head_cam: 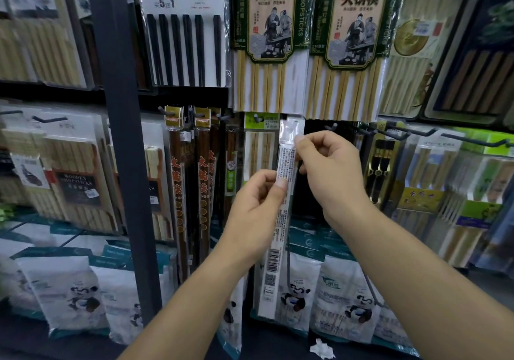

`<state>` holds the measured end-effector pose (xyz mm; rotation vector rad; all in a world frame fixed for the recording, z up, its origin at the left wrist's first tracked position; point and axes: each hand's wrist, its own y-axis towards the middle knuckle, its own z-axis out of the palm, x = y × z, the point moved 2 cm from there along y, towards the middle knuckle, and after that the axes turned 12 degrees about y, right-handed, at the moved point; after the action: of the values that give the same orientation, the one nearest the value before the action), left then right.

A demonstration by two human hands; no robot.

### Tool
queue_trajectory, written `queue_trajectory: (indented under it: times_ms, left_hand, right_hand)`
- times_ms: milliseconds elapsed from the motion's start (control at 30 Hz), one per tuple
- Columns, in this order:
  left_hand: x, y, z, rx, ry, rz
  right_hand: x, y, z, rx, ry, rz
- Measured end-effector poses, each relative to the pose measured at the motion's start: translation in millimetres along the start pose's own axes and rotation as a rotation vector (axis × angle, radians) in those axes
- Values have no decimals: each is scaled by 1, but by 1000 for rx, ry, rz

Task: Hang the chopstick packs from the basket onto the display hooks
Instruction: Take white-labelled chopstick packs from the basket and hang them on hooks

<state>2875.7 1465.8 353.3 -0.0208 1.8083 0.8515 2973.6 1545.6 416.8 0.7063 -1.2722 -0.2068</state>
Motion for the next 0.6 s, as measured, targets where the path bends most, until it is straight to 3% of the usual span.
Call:
queue_trajectory:
  times_ms: [600]
  left_hand:
    - [13, 20, 6, -46, 64, -18]
  right_hand:
    - [-15, 23, 0, -81, -67, -68]
